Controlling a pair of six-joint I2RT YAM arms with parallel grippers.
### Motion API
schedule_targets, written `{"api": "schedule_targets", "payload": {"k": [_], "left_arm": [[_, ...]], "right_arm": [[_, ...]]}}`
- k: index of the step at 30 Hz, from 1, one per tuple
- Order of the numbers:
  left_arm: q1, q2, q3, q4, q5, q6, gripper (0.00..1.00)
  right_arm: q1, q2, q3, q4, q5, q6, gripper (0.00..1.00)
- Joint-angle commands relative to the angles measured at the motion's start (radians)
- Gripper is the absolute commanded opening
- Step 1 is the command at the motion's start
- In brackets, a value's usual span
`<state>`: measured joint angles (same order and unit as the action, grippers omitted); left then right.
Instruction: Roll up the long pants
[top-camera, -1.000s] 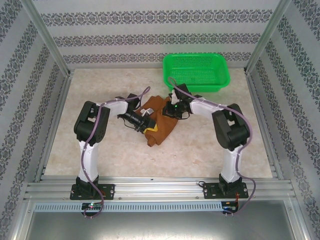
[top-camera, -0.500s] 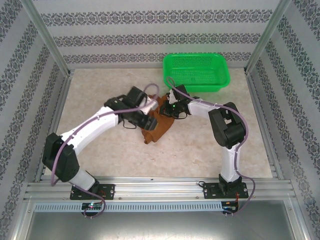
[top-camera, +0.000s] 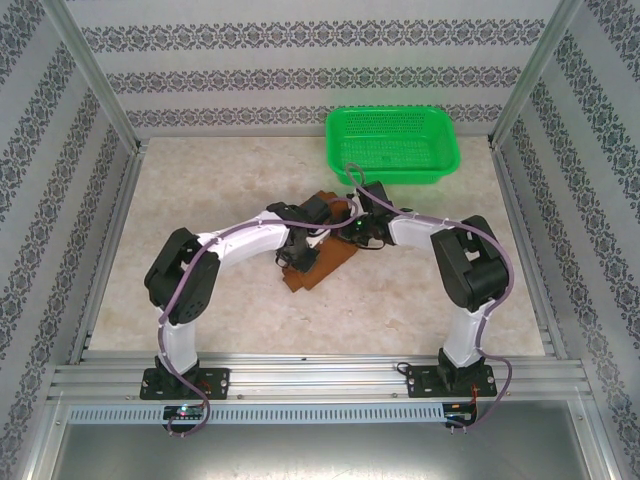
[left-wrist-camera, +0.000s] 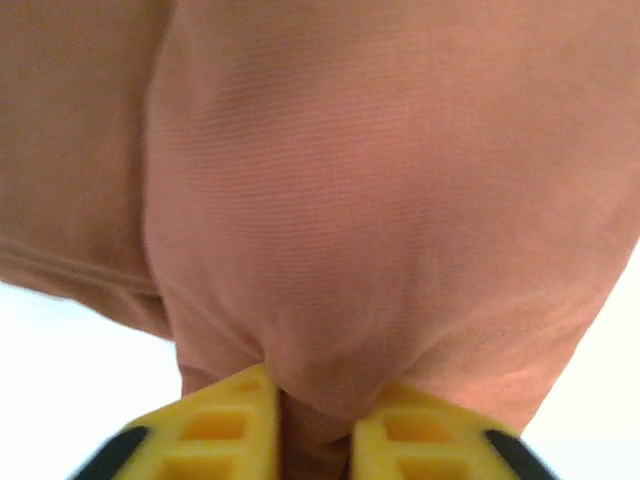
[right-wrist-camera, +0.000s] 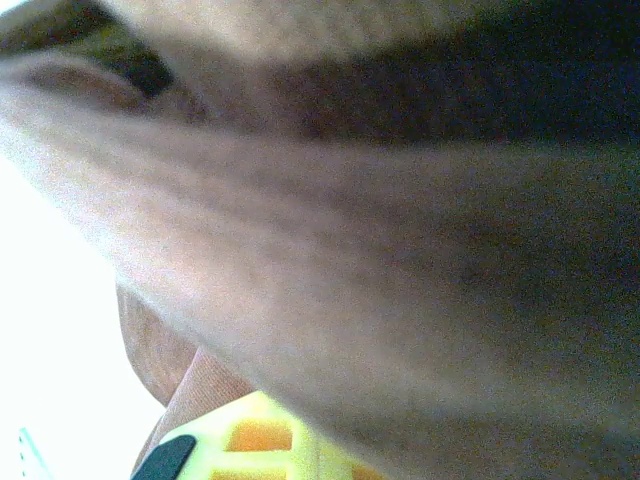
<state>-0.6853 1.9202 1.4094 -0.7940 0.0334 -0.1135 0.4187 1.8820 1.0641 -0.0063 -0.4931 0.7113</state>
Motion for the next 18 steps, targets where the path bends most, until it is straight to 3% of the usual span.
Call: {"api": "schedule_targets", "payload": {"k": [1,3,8,9,11,13,14,15,16,18], "left_arm": [[0.032,0.055,-0.063,0.072,-0.169,-0.057,0.00],[0.032,-0.017,-0.113,0.114,-0.226,-0.094,0.00],[0.029,-0.189,-0.197,0.198,-0.136,-0.116,0.00],[0.030,-0.217,-0.203,0.219,-0.042,-0.104,0.00],[0.033,-0.217,-0.173,0.206,0.043,-0.125,0.00],[0.034,-0.179,-0.137,0.195,0.237,-0.084,0.00],[0.029,-0.168,-0.126,0.193,0.270,-0.085,0.00],[0.012,-0.169,-0.132,0.205,0.251,-0.100,0.05],[-0.005,-0.168,-0.136,0.207,0.226,-0.092,0.23],[-0.035,-0.170,-0.133,0.186,0.152,-0.075,0.36]], "right_arm": [[0.002,0.036,-0.082,-0.242,0.034,0.007,0.03],[0.002,0.032,-0.082,-0.241,0.039,0.005,0.03],[0.005,0.043,-0.077,-0.235,0.035,0.008,0.03],[0.006,0.047,-0.078,-0.233,0.035,0.009,0.03],[0.007,0.052,-0.077,-0.230,0.033,0.010,0.03],[0.009,0.054,-0.084,-0.221,0.029,0.014,0.03],[0.011,0.052,-0.085,-0.219,0.029,0.015,0.03],[0.011,0.051,-0.087,-0.220,0.032,0.014,0.03],[0.012,0.048,-0.090,-0.219,0.036,0.014,0.03],[0.012,0.043,-0.097,-0.216,0.041,0.014,0.03]]}}
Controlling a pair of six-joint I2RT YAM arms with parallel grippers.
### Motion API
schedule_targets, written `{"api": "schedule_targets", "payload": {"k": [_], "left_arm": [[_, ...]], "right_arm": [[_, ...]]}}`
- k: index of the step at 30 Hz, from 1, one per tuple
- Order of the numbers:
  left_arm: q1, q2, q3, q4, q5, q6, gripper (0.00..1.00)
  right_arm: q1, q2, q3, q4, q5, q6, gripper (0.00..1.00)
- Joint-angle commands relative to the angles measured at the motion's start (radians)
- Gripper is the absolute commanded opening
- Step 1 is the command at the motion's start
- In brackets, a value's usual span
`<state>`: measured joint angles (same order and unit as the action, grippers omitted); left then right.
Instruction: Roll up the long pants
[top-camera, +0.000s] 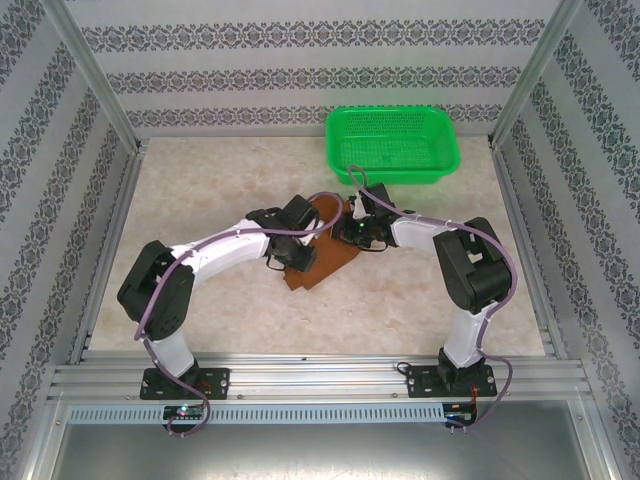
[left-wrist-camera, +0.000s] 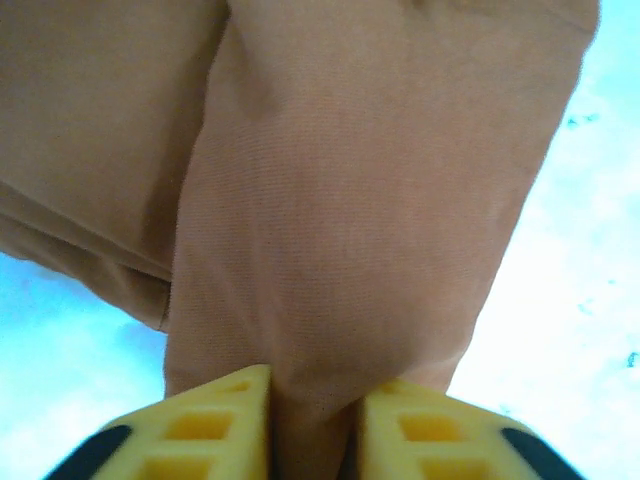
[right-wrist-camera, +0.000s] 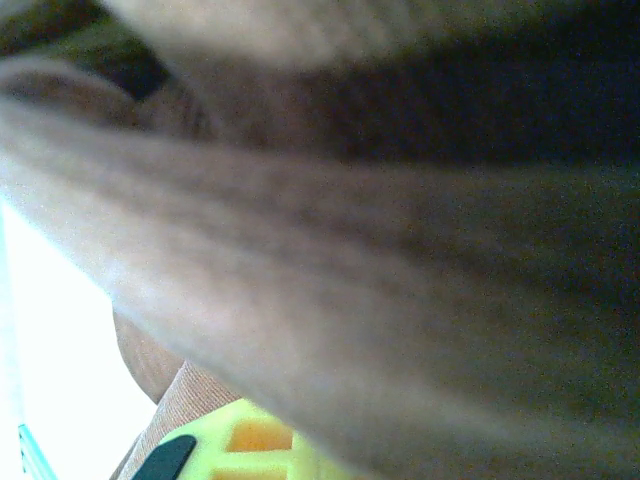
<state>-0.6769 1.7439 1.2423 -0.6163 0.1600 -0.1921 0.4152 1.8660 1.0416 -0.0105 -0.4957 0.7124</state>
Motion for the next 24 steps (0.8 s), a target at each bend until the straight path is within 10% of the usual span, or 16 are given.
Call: {"api": "schedule_targets", "payload": {"k": [1,5,14,24], "left_arm": [[-0.054,-0.014,0.023,0.011,-0.024,0.007,0.47],[-0.074,-0.100,-0.031,0.013,-0.120,0.049,0.89],[-0.376,-0.206,-0.235,0.225,-0.726,0.284,0.86],[-0.414,-0.002,-0.230,0.392,-0.739,0.391,0.86]], "right_arm": [[0.016,0.055,-0.076,-0.211,0.046,0.013,0.03],[0.017,0.058,-0.079,-0.208,0.047,0.015,0.03],[0.019,0.059,-0.082,-0.209,0.049,0.012,0.03],[0.022,0.039,-0.111,-0.185,0.043,0.017,0.03]]}}
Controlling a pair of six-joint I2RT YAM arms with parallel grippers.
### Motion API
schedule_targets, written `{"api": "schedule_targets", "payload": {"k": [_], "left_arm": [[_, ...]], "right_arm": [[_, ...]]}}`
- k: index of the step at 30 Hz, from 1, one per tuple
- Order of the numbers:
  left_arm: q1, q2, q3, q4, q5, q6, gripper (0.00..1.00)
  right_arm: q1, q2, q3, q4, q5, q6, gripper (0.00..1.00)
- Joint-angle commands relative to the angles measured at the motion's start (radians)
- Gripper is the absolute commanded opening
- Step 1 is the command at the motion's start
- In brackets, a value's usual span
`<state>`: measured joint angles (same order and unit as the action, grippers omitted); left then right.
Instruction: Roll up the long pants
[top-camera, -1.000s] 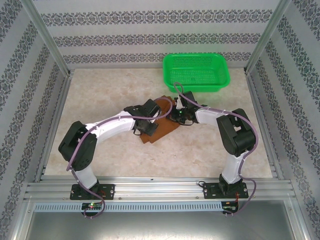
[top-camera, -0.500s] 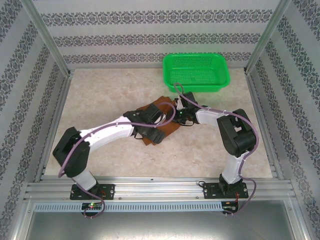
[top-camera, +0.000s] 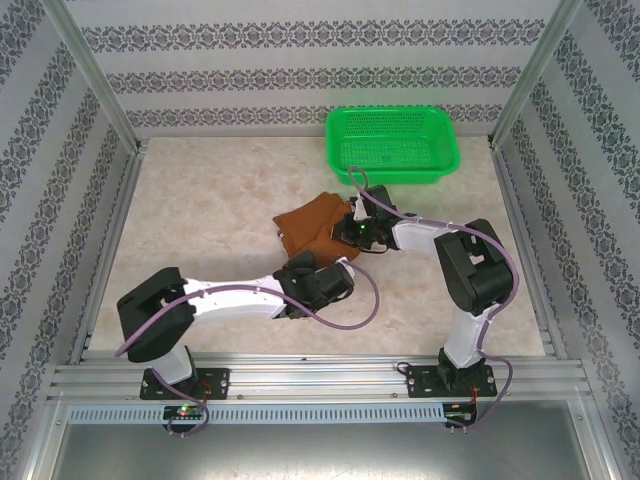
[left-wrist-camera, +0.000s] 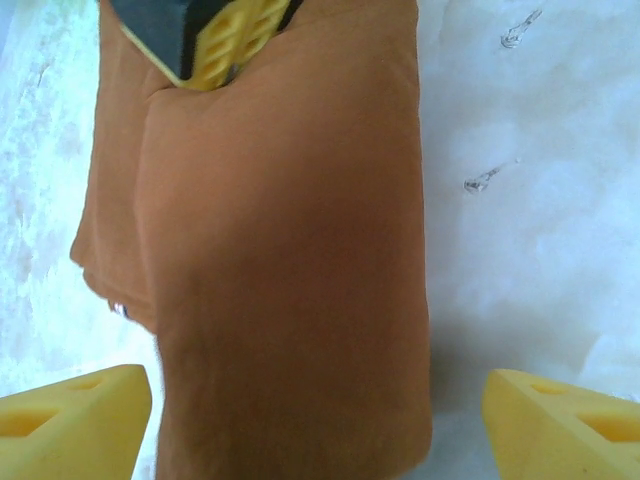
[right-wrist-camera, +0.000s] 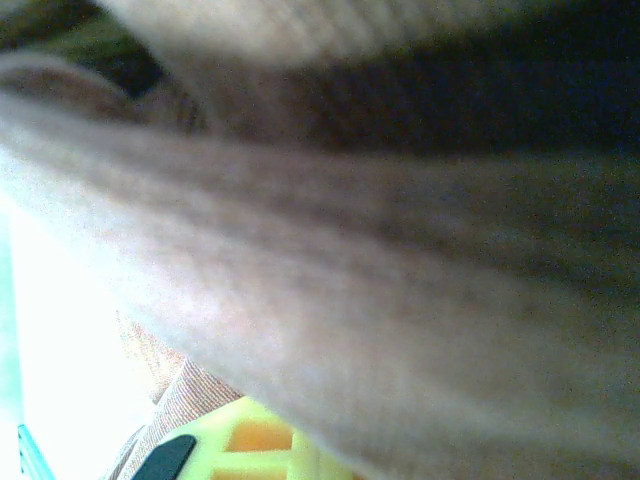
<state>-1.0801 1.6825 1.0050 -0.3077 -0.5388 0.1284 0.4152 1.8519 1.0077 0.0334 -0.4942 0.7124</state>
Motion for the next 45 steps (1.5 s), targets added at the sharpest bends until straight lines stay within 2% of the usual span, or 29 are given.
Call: {"api": "schedule_targets", "payload": {"k": [1,6,14,19,22,24,25,26,29,31,32,35,37,40,43,45], "left_arm": [[-0.011,0.083,0.014,0.093,-0.044,0.083,0.86],[0.007,0.163,0.034,0.106,0.014,0.085,0.86],[0.177,0.288,0.096,0.090,0.032,0.069,0.86],[0.231,0.355,0.149,0.057,0.046,0.047,0.84],[0.251,0.435,0.222,-0.022,0.054,0.013,0.76],[0.269,0.486,0.257,-0.052,0.072,-0.003,0.64],[0.279,0.509,0.271,-0.056,0.077,-0.010,0.57],[0.291,0.530,0.290,-0.073,0.103,-0.018,0.44],[0.308,0.540,0.291,-0.067,0.177,-0.021,0.17],[0.306,0.529,0.278,-0.058,0.222,-0.018,0.04],[0.303,0.523,0.274,-0.068,0.238,-0.019,0.00],[0.269,0.478,0.244,-0.096,0.302,-0.014,0.00],[0.232,0.444,0.240,-0.139,0.357,-0.034,0.00],[0.179,0.399,0.248,-0.240,0.451,-0.087,0.00],[0.143,0.337,0.255,-0.324,0.535,-0.127,0.00],[0.138,0.297,0.279,-0.392,0.600,-0.135,0.00]], "right_arm": [[0.022,0.051,-0.078,-0.229,0.043,0.015,0.03],[0.021,0.041,-0.075,-0.230,0.042,0.013,0.03],[0.027,0.039,-0.071,-0.224,0.023,0.016,0.03],[0.027,0.038,-0.067,-0.234,0.019,0.009,0.03],[0.027,0.038,-0.070,-0.228,0.011,0.009,0.02],[0.026,0.037,-0.077,-0.224,0.006,0.012,0.02],[0.026,0.036,-0.082,-0.219,0.001,0.013,0.02],[0.027,0.034,-0.089,-0.208,-0.004,0.017,0.02],[0.027,0.026,-0.109,-0.189,-0.011,0.028,0.00],[0.025,0.023,-0.119,-0.185,-0.010,0.031,0.00],[0.024,0.020,-0.121,-0.181,-0.010,0.032,0.00],[0.015,0.013,-0.114,-0.180,-0.017,0.032,0.01],[-0.002,-0.014,-0.106,-0.181,0.003,0.029,0.10],[-0.049,-0.102,-0.101,-0.171,0.077,0.023,0.33],[-0.104,-0.228,-0.086,-0.191,0.158,0.005,0.43],[-0.136,-0.308,-0.075,-0.218,0.193,-0.005,0.44]]}}
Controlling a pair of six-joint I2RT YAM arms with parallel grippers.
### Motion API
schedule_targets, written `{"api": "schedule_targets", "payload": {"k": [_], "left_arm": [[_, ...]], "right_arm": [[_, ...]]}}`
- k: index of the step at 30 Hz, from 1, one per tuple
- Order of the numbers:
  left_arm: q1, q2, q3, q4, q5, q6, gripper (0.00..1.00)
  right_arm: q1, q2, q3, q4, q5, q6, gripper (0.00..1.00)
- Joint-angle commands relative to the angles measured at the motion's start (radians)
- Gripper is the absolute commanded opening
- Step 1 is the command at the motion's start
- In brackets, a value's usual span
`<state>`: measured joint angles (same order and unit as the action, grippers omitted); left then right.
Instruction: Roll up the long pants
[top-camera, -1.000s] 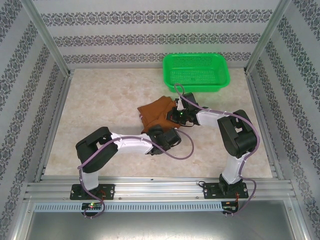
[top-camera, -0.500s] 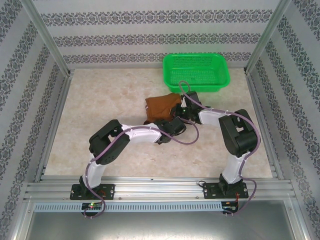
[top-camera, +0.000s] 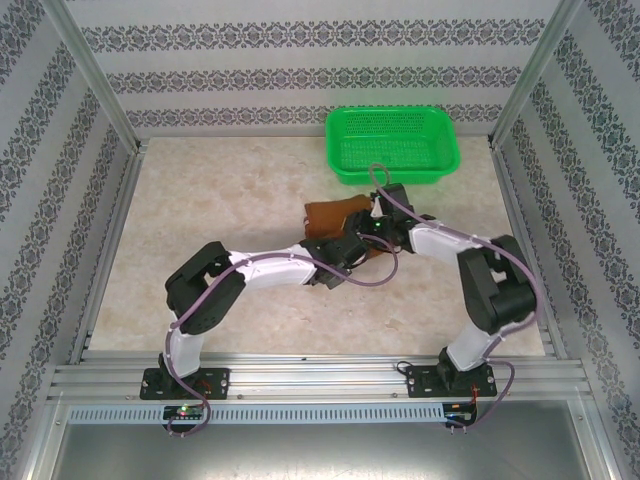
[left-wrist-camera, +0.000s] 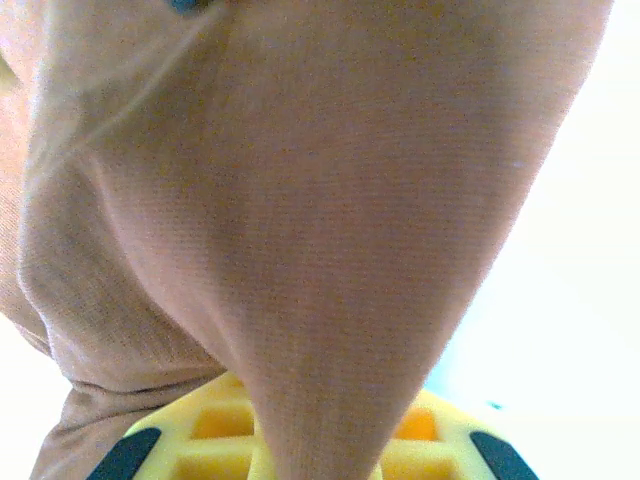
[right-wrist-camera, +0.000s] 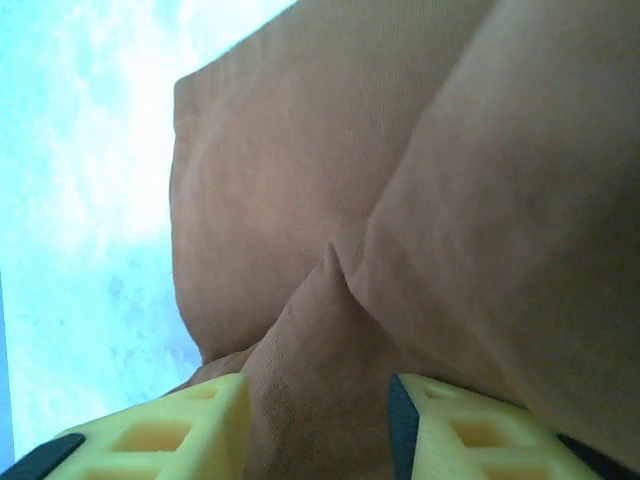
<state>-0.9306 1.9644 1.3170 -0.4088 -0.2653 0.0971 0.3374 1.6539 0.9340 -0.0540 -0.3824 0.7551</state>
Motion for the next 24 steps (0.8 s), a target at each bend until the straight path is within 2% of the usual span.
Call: {"api": "schedule_targets", "payload": {"k": [1,5,6,11,13,15,20,23,24], "left_arm": [[-0.013,0.001,-0.019,-0.314,0.341,-0.108,0.00],[-0.013,-0.004,0.080,-0.454,0.419,-0.083,0.00],[-0.013,0.007,0.111,-0.496,0.439,-0.077,0.00],[-0.006,0.073,0.285,-0.671,0.561,-0.089,0.00],[0.011,0.101,0.342,-0.716,0.646,-0.107,0.00],[0.047,0.129,0.380,-0.739,0.802,-0.126,0.00],[0.129,0.125,0.337,-0.640,1.132,-0.227,0.00],[0.161,0.113,0.315,-0.588,1.258,-0.281,0.00],[0.172,0.107,0.311,-0.569,1.285,-0.298,0.00]], "right_arm": [[-0.071,-0.138,0.001,-0.138,0.089,-0.051,0.45],[-0.127,-0.242,-0.022,-0.171,0.139,-0.046,0.46],[-0.137,-0.266,-0.041,-0.165,0.147,-0.042,0.50],[-0.142,-0.307,-0.059,-0.248,0.124,-0.060,0.52],[-0.141,-0.374,-0.102,-0.248,0.154,-0.051,0.52],[-0.144,-0.454,-0.126,-0.281,0.209,-0.061,0.52],[-0.149,-0.597,-0.116,-0.383,0.297,-0.095,0.52],[-0.152,-0.664,-0.104,-0.412,0.325,-0.106,0.52],[-0.153,-0.676,-0.095,-0.422,0.316,-0.112,0.57]]}}
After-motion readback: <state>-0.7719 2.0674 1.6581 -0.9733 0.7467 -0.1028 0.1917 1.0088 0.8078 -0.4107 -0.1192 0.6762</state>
